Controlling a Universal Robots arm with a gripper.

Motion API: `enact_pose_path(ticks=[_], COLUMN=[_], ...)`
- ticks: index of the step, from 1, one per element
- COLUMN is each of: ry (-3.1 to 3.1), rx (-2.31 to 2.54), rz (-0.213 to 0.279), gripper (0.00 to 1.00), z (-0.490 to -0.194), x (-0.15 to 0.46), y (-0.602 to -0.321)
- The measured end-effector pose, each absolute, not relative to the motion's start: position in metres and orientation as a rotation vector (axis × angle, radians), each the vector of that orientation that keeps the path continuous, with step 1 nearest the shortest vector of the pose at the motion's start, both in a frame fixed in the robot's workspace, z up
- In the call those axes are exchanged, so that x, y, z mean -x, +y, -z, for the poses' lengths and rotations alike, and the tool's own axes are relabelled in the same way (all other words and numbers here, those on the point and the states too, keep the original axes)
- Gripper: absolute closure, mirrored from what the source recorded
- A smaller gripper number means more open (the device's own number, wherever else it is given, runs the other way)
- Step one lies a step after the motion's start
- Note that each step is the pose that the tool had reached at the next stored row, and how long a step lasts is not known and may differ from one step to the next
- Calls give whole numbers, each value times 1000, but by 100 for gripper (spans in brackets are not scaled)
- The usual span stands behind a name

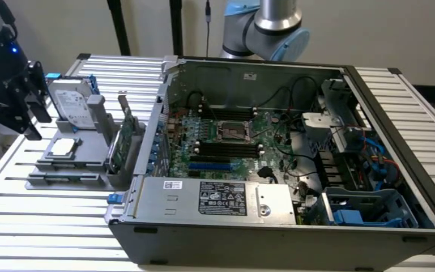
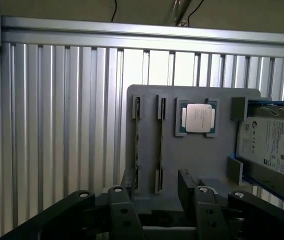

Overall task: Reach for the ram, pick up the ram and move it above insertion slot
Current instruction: 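Pick up the ram and move it above insertion slot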

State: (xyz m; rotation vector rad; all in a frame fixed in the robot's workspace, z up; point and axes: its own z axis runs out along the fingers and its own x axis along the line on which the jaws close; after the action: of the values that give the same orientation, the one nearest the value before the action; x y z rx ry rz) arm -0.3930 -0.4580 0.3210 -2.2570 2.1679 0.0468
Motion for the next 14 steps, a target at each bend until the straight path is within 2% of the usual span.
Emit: enact_pose_path(ticks=[14], ry=[2162], rx=[2263], rz=[-47], gripper=[52], z=[-296], x=[393], y=[-470])
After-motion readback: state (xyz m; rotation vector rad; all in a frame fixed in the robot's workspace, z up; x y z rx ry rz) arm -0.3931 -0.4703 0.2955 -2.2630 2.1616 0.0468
